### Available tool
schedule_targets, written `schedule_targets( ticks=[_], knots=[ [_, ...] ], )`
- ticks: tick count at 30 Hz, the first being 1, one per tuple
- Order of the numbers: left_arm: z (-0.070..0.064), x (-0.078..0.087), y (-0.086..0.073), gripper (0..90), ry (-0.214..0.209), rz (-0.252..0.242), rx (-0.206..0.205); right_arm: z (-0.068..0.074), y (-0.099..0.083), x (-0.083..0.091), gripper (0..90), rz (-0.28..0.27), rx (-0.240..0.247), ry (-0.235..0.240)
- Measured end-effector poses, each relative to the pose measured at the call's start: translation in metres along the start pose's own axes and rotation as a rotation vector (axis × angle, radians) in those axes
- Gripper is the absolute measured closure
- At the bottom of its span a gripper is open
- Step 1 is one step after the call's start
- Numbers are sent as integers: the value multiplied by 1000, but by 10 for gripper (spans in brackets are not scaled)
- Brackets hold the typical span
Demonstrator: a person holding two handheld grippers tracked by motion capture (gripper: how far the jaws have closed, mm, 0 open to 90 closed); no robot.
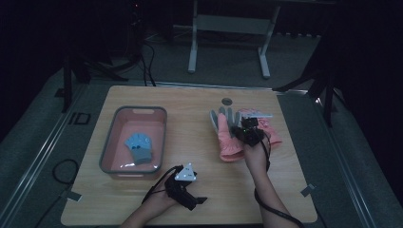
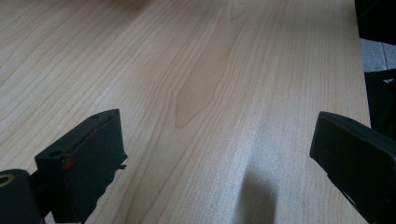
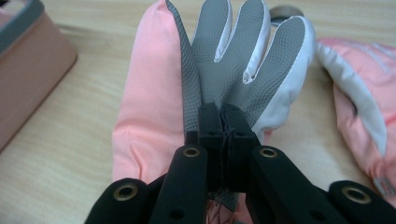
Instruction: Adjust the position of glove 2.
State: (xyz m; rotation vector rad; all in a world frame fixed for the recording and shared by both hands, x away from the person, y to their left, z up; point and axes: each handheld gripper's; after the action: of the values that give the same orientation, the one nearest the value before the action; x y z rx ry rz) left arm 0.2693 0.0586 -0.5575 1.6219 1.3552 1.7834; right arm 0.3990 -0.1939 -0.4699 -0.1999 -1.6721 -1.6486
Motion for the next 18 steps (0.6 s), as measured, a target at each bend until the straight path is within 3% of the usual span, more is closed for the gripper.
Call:
schedule_targets(
  ticks=[7,11,13,14,18],
  knots=[
    [0,0,0,33,3,7,-17,15,-24,13,878,-22,-85,-13],
    [1,0,0,33,0,5,-13,18,-36,5,877,1,-115,-25],
    [1,1,0,33,-2,5,-15,17,-43,0,876,12,-118,-45],
    [0,1,0,33,-3,5,-16,16,-49,-8,875,31,-110,-77],
    [1,1,0,33,-3,3,-12,14,-54,-16,870,57,-105,-95]
  ],
)
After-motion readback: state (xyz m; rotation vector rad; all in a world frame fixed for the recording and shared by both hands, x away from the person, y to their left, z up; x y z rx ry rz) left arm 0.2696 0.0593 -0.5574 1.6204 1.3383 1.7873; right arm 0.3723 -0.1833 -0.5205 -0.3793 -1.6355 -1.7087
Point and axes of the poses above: each handheld gripper's, and its own axes: x roughly backward along the jaws, y roughly out of its top, z roughly to its left, and after that the axes turned 5 degrees about -z, right-handed
